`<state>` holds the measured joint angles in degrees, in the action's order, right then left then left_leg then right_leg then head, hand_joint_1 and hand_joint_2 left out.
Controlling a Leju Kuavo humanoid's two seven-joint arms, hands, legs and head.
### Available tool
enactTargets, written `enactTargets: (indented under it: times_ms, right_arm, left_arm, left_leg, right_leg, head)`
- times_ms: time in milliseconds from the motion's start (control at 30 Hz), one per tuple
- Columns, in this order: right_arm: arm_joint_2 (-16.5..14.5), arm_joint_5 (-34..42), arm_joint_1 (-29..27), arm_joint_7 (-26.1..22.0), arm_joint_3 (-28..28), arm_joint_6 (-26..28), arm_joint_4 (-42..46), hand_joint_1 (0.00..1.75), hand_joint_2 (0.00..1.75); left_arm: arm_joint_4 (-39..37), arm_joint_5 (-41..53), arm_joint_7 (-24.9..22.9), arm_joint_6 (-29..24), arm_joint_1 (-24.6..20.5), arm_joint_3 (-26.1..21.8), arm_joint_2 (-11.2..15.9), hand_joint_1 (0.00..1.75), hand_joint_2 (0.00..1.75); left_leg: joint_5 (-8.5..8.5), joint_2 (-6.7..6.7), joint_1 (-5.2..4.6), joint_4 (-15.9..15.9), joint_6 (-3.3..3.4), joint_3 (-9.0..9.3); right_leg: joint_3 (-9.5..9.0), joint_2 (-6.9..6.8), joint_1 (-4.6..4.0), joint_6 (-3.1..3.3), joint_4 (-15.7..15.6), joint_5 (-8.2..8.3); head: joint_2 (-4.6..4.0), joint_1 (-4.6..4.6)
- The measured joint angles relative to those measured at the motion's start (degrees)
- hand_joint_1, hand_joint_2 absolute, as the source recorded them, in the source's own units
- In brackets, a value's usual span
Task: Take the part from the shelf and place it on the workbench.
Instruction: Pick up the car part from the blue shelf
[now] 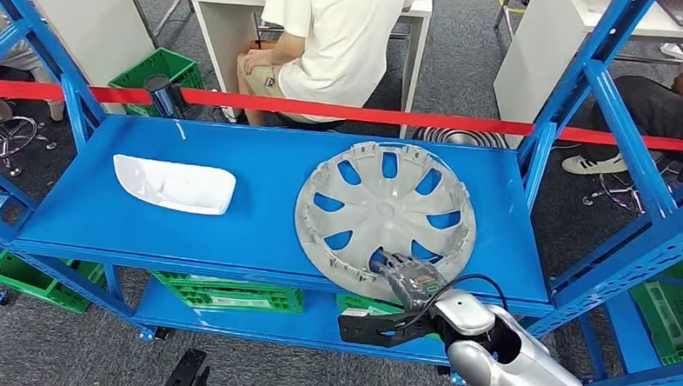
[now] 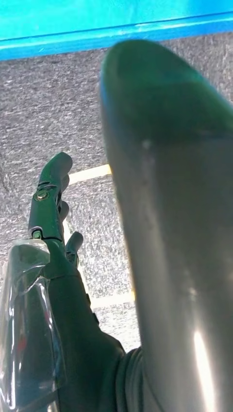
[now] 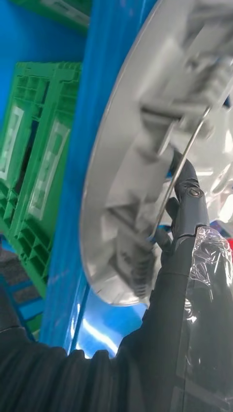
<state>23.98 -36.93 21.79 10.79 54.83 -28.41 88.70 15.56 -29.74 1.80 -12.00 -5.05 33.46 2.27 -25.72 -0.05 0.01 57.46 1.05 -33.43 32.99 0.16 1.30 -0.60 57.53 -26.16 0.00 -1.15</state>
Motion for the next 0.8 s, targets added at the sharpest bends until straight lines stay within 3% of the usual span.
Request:
enactTargets:
  times_ms: [67,133,167,200,233,300,333,367,467,533,600,667,700,733,800]
  right_arm:
    - [-0.03,0.50,0.01,0.00,0.25,0.01,-0.35,0.00,1.75]
    - [-0.04,0.74,-0.02,0.06,0.47,0.18,-0.84,0.00,1.75]
    - [-0.06,0.76,-0.03,0.13,0.58,0.33,-1.14,0.00,1.75]
    - [-0.08,0.75,-0.03,0.21,0.65,0.56,-1.44,0.00,1.75]
    - [-0.11,0.75,-0.03,0.30,0.69,0.84,-1.73,0.00,1.75]
    - [-0.26,0.57,-0.04,0.49,0.69,1.57,-2.25,0.00,1.75]
    - [-0.33,0.34,-0.07,0.65,0.69,2.04,-2.49,0.00,1.75]
    - [-0.40,-0.06,-0.16,0.87,0.68,2.68,-2.79,0.00,1.75]
    - [-0.51,-1.49,-0.71,1.51,0.57,4.92,-3.68,0.01,1.75]
    - [-0.52,-1.93,-1.07,1.61,0.37,6.21,-4.28,0.82,1.75]
    - [-0.56,-2.17,-1.54,1.53,0.24,7.33,-4.99,1.69,1.75]
    - [-0.63,-2.45,-1.96,1.31,0.15,8.15,-5.55,1.75,1.75]
    - [-0.66,-2.60,-2.09,1.19,0.07,8.45,-5.74,1.75,1.75]
    - [-0.72,-2.68,-2.13,1.10,-0.07,8.68,-5.88,1.75,1.75]
    - [-0.89,-2.79,-2.08,1.02,-0.40,8.98,-6.01,1.75,1.75]
  left_arm:
    - [0.08,-0.21,0.33,-0.01,-0.04,0.02,0.09,0.00,0.00]
    - [0.11,-0.39,0.74,-0.02,-0.03,0.03,0.16,0.00,0.00]
    - [0.11,-0.45,0.93,-0.02,-0.01,0.03,0.18,0.00,0.00]
    - [0.14,-0.52,1.11,-0.02,0.01,0.04,0.19,0.00,0.00]
    - [0.20,-0.63,1.27,-0.02,0.01,0.04,0.21,0.00,0.00]
    - [0.36,-0.83,1.56,-0.03,-0.06,0.03,0.38,0.00,0.00]
    - [0.43,-0.92,1.69,-0.03,-0.11,0.03,0.47,0.00,0.00]
    - [0.46,-0.98,1.84,-0.05,-0.17,0.04,0.57,0.00,0.00]
    - [0.52,-1.26,2.22,-0.14,-0.18,0.04,0.83,0.00,0.00]
    - [0.67,-1.38,2.42,-0.13,-0.23,0.03,0.91,0.00,0.00]
    - [0.78,-1.42,2.60,-0.07,-0.30,0.01,0.91,0.00,0.00]
    - [0.79,-1.43,2.74,0.04,-0.27,-0.01,0.90,0.00,0.00]
    - [0.79,-1.43,2.80,0.10,-0.24,-0.01,0.88,0.00,0.00]
    - [0.79,-1.43,2.85,0.17,-0.22,0.00,0.86,0.00,0.00]
    - [0.80,-1.43,2.95,0.26,-0.23,0.01,0.80,0.00,0.00]
  left_leg:
    - [-2.87,0.01,0.24,4.81,-0.67,-2.18]
    - [-6.53,0.01,0.42,13.21,-1.17,-5.99]
    - [-7.32,0.01,0.47,16.14,-1.23,-7.44]
    - [-6.97,0.01,0.50,16.92,-1.15,-7.90]
    - [-5.49,0.01,0.51,15.12,-0.93,-7.13]
    - [-1.49,-0.04,0.37,6.79,-0.08,-3.12]
    - [-0.26,-0.04,0.21,3.07,0.33,-1.33]
    - [0.29,-0.04,0.04,0.69,0.65,-0.19]
    - [0.42,0.03,-0.14,-0.90,1.16,0.46]
    - [1.15,0.18,0.09,-2.23,1.71,1.22]
    - [1.62,0.31,0.17,-2.93,2.05,1.58]
    - [1.67,0.33,0.10,-2.89,2.12,1.45]
    - [1.66,0.33,0.08,-2.87,2.10,1.46]
    - [1.64,0.32,0.09,-2.82,2.04,1.50]
    - [1.46,0.29,0.14,-2.47,1.73,1.56]
  right_leg:
    - [-0.11,0.03,0.24,0.52,-0.08,0.04]
    - [-0.10,0.03,0.11,0.73,-0.06,0.02]
    - [-0.11,0.03,0.03,0.74,-0.05,0.01]
    - [-0.17,0.05,-0.06,0.75,-0.05,-0.01]
    - [-0.27,0.09,-0.15,0.76,-0.05,-0.03]
    - [-0.48,0.21,-0.33,0.81,-0.09,-0.08]
    - [-0.47,0.25,-0.50,0.80,-0.11,-0.09]
    - [-0.39,0.28,-0.60,0.74,-0.12,-0.06]
    - [-0.18,0.25,-0.68,0.22,-0.38,0.11]
    - [0.66,0.22,-0.79,0.07,1.22,-0.87]
    - [3.54,0.19,-0.73,0.43,7.26,-3.62]
    - [7.04,0.19,-0.52,0.37,14.58,-6.17]
    - [7.70,0.18,-0.38,-0.02,16.01,-6.41]
    - [7.15,0.16,-0.22,-0.63,14.98,-5.71]
    - [3.06,-0.02,0.15,-1.82,7.05,-2.69]
  head:
    - [0.00,-0.05]
    - [0.00,-0.09]
    - [0.00,-0.10]
    - [0.00,-0.09]
    - [0.00,-0.09]
    - [0.00,-0.07]
    - [0.00,-0.05]
    - [0.00,-0.04]
    - [0.00,-0.06]
    - [0.00,0.06]
    - [0.00,0.20]
    - [0.00,0.25]
    - [0.00,0.26]
    - [0.00,0.26]
    - [0.00,0.28]
